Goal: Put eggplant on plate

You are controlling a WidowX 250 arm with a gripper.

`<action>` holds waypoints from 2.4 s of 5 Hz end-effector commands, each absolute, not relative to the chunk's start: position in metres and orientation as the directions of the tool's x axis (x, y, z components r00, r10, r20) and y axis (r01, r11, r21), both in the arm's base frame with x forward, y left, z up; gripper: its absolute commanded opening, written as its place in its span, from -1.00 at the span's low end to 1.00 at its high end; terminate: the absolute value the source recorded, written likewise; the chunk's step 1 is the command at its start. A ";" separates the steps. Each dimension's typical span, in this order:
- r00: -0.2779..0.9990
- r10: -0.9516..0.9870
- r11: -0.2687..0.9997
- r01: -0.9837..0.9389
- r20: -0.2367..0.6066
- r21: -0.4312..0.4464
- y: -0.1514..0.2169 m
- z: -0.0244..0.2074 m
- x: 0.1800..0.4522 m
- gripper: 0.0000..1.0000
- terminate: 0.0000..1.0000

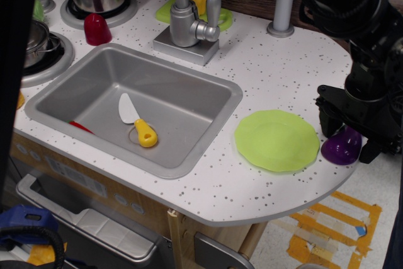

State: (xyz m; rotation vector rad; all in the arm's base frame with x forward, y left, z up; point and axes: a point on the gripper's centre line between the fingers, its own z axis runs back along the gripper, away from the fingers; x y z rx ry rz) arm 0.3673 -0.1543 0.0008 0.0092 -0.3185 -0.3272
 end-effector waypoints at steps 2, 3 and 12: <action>0.909 -0.262 0.962 0.272 0.324 0.015 -0.151 0.010 0.370 -1.00 -1.00; 0.924 -0.249 0.965 0.262 0.289 -0.008 -0.153 0.025 0.370 -1.00 -1.00; 0.886 -0.369 0.929 0.351 0.281 0.113 -0.058 0.043 0.339 1.00 1.00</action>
